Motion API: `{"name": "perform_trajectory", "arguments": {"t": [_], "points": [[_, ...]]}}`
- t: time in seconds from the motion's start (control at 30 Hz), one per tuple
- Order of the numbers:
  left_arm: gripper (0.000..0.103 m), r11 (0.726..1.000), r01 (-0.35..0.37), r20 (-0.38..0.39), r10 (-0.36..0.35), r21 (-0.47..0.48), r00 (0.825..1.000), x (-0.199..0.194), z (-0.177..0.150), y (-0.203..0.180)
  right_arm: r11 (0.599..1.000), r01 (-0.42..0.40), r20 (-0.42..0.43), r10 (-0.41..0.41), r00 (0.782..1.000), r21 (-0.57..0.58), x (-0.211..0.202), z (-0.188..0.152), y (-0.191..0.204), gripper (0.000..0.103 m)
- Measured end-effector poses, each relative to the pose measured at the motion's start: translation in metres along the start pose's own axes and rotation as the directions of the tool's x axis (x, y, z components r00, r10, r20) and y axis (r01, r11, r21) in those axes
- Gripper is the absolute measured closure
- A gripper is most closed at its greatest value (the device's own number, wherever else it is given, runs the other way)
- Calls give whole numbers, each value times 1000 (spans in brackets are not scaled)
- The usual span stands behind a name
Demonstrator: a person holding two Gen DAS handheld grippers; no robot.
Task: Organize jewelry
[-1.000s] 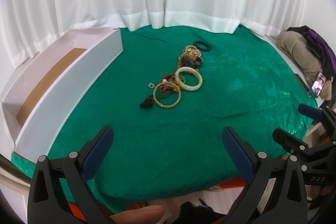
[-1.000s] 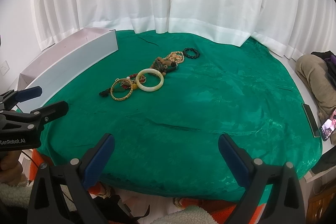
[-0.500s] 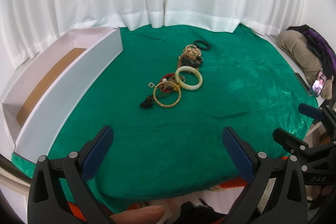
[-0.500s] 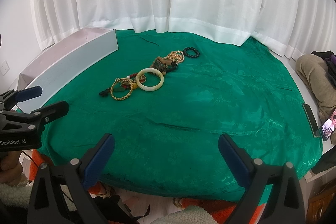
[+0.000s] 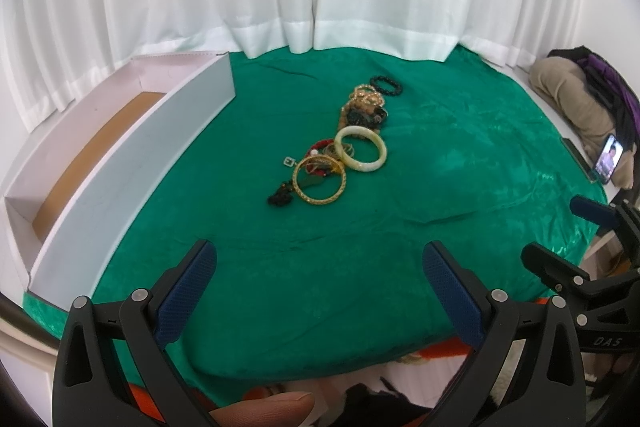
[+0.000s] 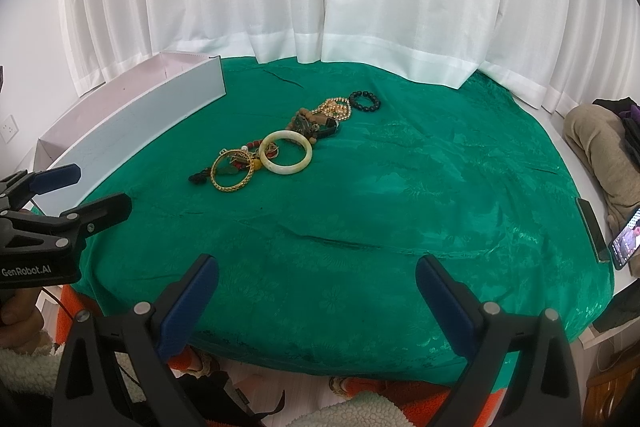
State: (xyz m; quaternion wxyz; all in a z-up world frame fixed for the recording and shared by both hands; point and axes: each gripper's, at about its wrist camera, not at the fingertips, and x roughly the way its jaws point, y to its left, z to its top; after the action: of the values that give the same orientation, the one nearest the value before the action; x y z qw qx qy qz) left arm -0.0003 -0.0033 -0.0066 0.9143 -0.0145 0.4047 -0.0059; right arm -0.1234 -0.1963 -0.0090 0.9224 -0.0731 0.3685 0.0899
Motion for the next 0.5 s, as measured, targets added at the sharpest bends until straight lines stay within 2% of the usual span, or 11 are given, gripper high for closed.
{"name": "perform_trajectory", "arguments": {"t": [0.5], "points": [[1,1000,-4,3,4,4,1000,2,0,4,1000,3,0,-3,1000,-5,0,0,0,2]]}}
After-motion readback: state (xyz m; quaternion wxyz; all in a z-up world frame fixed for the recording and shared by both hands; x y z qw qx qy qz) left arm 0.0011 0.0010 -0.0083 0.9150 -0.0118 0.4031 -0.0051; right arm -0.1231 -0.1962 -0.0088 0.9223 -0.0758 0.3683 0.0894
